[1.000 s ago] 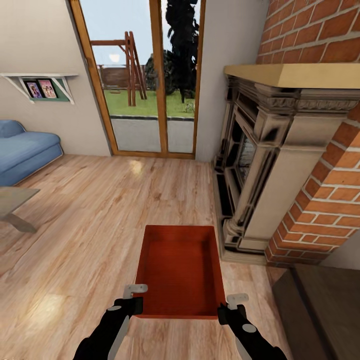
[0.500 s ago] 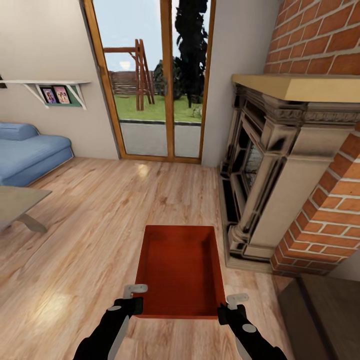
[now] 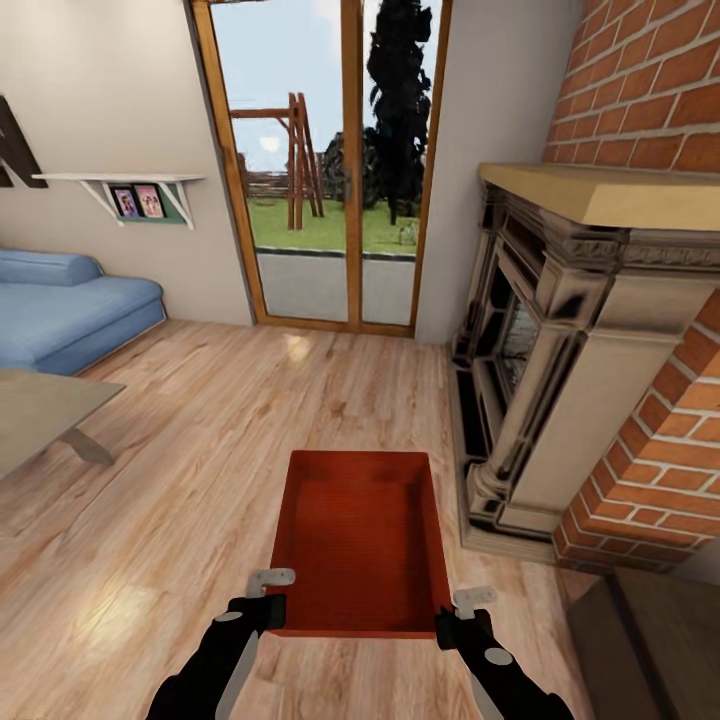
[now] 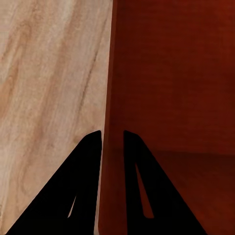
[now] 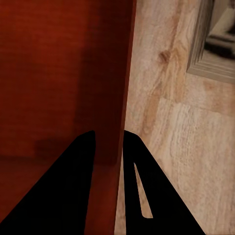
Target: Move the two storage containers from the living room to the garage. In the garage, place one container on the floor and stack the other container on top of it (either order is fine).
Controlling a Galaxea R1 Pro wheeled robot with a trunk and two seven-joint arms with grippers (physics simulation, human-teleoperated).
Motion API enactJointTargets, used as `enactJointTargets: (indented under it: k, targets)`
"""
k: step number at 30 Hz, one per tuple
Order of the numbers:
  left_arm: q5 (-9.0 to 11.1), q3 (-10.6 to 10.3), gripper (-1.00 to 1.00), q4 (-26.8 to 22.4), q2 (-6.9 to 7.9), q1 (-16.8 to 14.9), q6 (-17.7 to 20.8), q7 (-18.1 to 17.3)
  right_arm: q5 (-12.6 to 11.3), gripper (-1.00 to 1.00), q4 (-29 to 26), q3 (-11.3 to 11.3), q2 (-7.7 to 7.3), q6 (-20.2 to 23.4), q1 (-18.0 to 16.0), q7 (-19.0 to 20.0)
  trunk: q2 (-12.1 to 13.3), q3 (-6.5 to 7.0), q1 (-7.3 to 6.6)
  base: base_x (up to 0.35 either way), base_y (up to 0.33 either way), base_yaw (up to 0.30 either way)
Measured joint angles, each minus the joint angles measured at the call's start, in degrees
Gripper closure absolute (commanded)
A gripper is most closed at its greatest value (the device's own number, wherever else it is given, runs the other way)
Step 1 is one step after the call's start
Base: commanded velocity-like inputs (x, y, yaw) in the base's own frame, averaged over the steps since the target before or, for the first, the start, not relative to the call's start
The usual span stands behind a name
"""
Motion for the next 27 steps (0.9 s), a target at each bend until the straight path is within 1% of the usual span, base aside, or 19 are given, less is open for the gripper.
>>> enactJointTargets:
  k: [27]
  targets:
    - [0.0,0.1,1.0,0.1,0.02,0.0,-0.1,0.0,0.1,1.0,0.0,-0.1,0.07,0.1,0.0,0.0,10.8,7.19,-5.93,0.0,0.0,0.106]
